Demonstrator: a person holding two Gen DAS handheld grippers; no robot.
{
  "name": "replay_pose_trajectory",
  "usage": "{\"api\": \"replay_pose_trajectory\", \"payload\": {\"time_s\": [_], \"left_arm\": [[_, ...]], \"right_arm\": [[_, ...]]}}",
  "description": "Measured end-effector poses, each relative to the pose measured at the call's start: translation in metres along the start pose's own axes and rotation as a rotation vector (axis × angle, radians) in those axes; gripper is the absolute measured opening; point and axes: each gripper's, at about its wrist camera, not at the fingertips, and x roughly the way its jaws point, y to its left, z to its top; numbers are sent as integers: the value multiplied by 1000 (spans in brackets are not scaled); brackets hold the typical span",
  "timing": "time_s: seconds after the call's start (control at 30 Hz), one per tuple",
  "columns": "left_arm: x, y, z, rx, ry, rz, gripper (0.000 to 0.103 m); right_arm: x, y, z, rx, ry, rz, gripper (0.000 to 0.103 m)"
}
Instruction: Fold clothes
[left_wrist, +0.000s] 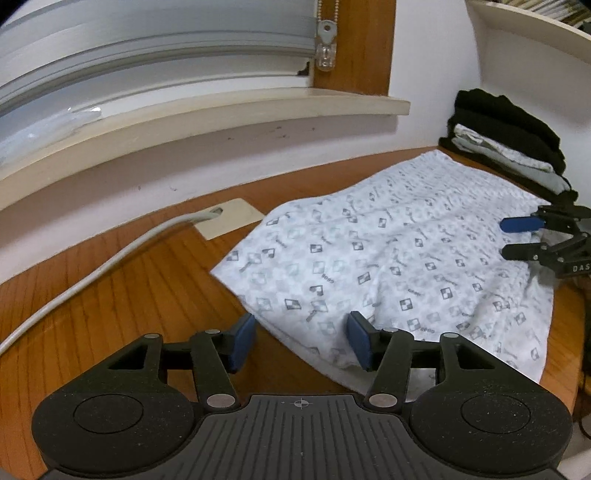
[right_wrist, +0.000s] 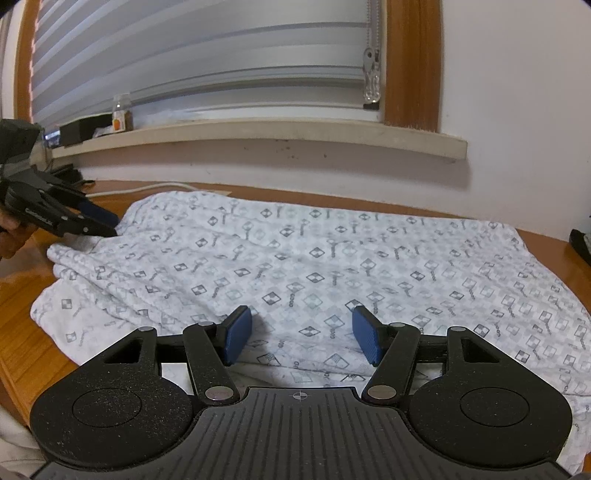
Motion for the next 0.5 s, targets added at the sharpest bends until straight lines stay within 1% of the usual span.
{"api": "replay_pose_trajectory", "payload": {"time_s": [0.1, 0.17, 0.23, 0.3, 0.4, 0.43, 0.5], "left_arm": [[-1, 4, -2, -12, -4, -2, 61], [0, 7, -3, -25, -9, -4, 65], [1, 9, -4, -36, -15, -5, 66], [2, 11, -6, -43, -23, -5, 66], [2, 12, -8, -49, -37, -5, 68], [2, 12, -9, -45, -45, -5, 69], [1, 16, -9, -65, -48, -15, 70]], "right_arm": [[0, -1, 0, 0, 0, -1, 61], [1, -1, 0, -4, -2, -3, 62], [1, 1, 0, -15, -2, -10, 64], [1, 2, 0, -30, -2, -15, 68], [1, 4, 0, -45, -7, -23, 69], [-1, 5, -1, -54, -15, -28, 70], [-5, 10, -2, -79, -49, -44, 75]]}}
